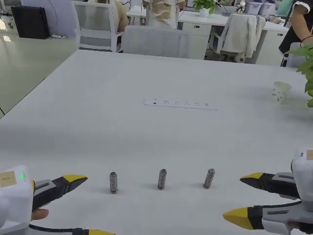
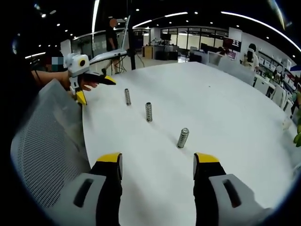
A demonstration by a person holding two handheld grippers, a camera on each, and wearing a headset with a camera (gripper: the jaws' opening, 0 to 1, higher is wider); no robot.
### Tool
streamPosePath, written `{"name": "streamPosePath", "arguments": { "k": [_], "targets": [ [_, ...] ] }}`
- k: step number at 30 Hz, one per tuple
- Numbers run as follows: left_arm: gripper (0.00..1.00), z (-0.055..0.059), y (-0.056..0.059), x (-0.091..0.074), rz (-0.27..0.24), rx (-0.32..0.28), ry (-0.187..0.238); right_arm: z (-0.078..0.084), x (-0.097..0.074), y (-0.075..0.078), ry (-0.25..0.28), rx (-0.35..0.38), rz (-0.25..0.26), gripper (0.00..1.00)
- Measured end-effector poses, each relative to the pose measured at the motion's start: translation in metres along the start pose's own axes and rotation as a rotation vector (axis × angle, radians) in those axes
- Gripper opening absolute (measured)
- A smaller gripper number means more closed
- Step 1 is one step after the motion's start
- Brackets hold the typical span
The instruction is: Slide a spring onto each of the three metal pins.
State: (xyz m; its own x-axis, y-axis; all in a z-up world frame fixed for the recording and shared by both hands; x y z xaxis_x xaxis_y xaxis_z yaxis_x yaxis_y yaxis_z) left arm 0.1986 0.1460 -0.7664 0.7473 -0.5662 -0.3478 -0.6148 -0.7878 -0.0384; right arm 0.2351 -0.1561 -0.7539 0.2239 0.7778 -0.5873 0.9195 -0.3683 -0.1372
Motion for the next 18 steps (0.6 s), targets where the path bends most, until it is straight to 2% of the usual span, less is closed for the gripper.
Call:
{"name": "streamPosePath", "arguments": {
  "k": [5,8,18],
  "targets": [
    [0.82,-0.0001,-0.0018,0.0021,-0.009,-0.012,-0.002,0.0000,-0.0009,0.0037,0.016,-0.007,0.008,0.64],
    [0.84,-0.0005,-0.0021,0.0035,-0.014,-0.024,-0.003,-0.0025,-0.0017,0.0073,0.047,-0.007,0.014,0.66],
    [0.87,-0.0006,-0.0054,0.0056,-0.028,-0.044,-0.005,-0.0077,0.0037,0.0101,0.068,-0.012,0.007,0.72]
  ]
}}
Point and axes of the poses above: the centre of the closed fingertips' face, and the gripper's own axes: x roughly forward along the fingers, y roughly to its right, z roughly out of its underside, the point moved 5 cm from there along -x, roughly backward along the fingers, and after that the axes turned 14 degrees about -z, right-handed, at the moved point
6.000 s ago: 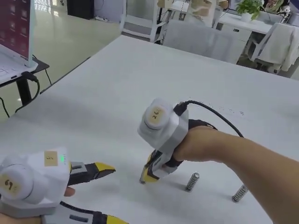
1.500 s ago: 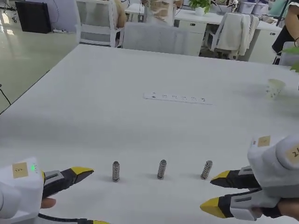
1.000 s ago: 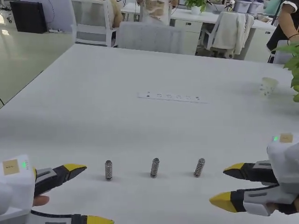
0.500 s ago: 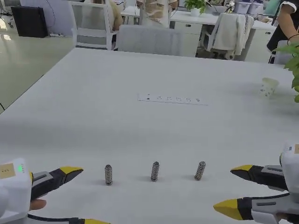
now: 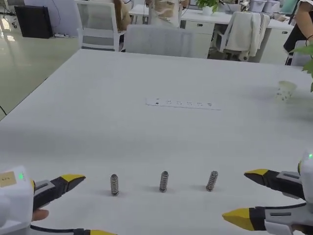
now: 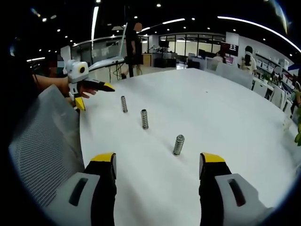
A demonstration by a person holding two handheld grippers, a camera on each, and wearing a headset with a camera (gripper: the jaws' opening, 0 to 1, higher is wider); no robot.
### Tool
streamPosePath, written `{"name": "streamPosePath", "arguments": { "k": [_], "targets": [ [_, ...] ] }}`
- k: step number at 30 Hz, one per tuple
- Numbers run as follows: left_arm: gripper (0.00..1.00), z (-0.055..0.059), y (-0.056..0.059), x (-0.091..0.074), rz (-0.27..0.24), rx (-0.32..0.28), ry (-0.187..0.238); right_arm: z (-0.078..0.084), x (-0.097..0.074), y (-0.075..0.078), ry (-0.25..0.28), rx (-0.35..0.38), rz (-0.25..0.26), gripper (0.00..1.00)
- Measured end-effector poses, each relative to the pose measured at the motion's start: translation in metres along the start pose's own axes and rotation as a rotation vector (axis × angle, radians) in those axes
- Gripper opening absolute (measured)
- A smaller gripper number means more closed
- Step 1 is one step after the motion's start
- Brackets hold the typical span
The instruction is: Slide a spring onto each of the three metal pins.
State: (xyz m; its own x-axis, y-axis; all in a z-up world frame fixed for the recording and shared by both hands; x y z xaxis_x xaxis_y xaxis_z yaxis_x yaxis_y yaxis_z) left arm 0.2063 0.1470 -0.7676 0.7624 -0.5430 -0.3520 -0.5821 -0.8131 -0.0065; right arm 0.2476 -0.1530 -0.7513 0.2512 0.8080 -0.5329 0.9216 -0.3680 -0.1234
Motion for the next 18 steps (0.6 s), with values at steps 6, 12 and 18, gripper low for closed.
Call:
{"name": "streamPosePath", "arguments": {
  "k": [6,12,18],
  "targets": [
    [0.91,-0.0005,-0.0012,-0.0002,-0.010,-0.018,-0.002,-0.0024,0.0013,0.0005,0.016,0.001,-0.002,0.75],
    [0.93,-0.0017,-0.0006,-0.0005,-0.015,-0.021,0.006,-0.0034,0.0002,0.0003,0.024,-0.001,-0.001,0.77],
    [0.94,-0.0018,0.0004,-0.0002,-0.018,-0.027,0.009,-0.0035,0.0013,-0.0004,0.026,0.001,-0.006,0.79]
  ]
}}
Point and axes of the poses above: the centre of the closed fingertips' face, and the gripper's own axes: x roughly forward along the fingers, y roughly to its right, z roughly out of its underside, the point moved 5 cm from there along -x, roughly backward along the fingers, and after that the axes turned 14 degrees about -z, right-handed, at the moved point
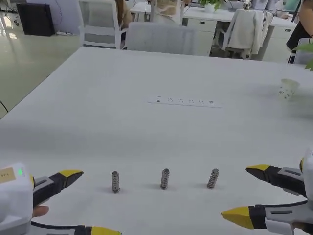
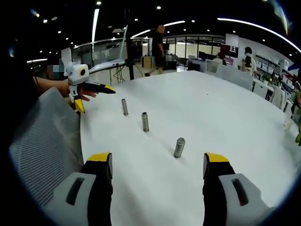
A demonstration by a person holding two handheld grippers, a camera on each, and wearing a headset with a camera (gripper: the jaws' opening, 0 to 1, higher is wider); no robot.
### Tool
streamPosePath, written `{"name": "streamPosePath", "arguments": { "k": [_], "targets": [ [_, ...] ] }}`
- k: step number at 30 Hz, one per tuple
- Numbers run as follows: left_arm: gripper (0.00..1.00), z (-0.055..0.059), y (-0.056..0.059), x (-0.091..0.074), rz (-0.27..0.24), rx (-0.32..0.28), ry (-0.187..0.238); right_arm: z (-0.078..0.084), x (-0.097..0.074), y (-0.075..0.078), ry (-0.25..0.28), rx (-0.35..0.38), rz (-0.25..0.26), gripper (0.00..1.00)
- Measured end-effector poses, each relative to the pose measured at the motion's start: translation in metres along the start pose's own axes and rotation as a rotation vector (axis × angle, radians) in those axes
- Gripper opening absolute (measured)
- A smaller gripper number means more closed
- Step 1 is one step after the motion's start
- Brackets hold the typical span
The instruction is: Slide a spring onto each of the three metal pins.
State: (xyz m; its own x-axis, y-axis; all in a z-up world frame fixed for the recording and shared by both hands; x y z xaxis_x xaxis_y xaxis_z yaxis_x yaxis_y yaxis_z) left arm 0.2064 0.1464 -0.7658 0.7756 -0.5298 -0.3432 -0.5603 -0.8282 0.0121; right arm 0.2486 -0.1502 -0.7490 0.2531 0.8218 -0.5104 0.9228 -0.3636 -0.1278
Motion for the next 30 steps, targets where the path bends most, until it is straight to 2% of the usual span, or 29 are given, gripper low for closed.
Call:
{"name": "streamPosePath", "arguments": {
  "k": [13,30],
  "targets": [
    [0.96,-0.0003,-0.0041,0.0001,-0.015,-0.007,0.003,-0.0058,0.0066,0.0006,0.010,-0.003,-0.013,0.82],
    [0.97,-0.0001,-0.0044,0.0065,-0.006,-0.006,-0.003,-0.0024,0.0092,0.0022,0.007,0.004,-0.020,0.82]
  ]
}}
Point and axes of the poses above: the centre of the closed fingertips' face, and the gripper's own axes: x roughly forward along the fingers, y roughly to its right, z roughly out of its underside, the point moved 5 cm from there along -x, roughly backward along the fingers, and after that the axes turned 14 degrees about -z, right-handed, at the moved point
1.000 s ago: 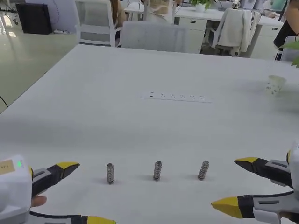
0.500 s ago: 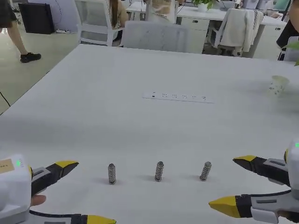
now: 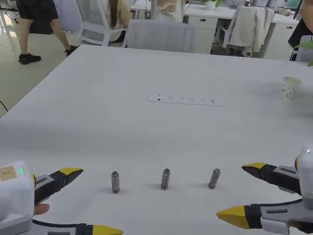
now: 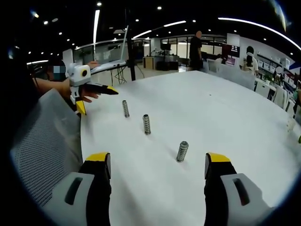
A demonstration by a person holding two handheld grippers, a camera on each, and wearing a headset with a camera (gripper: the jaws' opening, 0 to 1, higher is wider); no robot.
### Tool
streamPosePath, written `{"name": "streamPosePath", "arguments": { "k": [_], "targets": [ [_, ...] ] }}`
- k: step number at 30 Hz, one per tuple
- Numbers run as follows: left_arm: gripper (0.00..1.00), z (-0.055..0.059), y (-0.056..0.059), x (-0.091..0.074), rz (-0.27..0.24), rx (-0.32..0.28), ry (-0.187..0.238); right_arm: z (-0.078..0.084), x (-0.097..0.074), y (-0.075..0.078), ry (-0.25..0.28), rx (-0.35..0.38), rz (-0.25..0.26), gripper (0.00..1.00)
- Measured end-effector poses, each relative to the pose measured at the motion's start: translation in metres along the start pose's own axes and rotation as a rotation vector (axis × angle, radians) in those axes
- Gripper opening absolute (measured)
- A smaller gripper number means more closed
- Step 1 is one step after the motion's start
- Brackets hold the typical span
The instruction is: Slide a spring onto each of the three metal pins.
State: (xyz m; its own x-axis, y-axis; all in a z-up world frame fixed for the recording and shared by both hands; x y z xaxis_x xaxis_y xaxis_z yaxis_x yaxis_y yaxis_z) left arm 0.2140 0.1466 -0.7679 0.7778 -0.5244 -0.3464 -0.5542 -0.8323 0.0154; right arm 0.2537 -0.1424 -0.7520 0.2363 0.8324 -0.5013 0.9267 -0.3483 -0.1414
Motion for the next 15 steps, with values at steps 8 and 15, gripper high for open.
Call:
{"name": "streamPosePath", "arguments": {
  "k": [8,15],
  "targets": [
    [0.97,-0.0002,-0.0002,0.0004,0.004,0.002,-0.002,0.0005,-0.0003,0.0007,0.001,0.003,-0.001,0.82],
    [0.97,-0.0001,0.0007,-0.0001,0.008,0.006,-0.004,0.0014,-0.0008,-0.0015,-0.006,0.005,-0.001,0.82]
  ]
}}
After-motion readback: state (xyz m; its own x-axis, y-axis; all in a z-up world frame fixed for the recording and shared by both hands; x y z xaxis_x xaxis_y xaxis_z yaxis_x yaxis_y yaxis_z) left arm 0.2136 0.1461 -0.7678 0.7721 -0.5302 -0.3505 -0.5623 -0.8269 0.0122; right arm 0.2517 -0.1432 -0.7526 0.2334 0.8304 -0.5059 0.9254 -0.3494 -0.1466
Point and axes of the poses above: the centre of the closed fingertips' face, and the gripper's own axes: x roughly forward along the fingers, y roughly to its right, z roughly out of its underside, the point moved 5 cm from there along -x, roughly backward along the fingers, and after that the axes turned 14 degrees about -z, right-handed, at the moved point
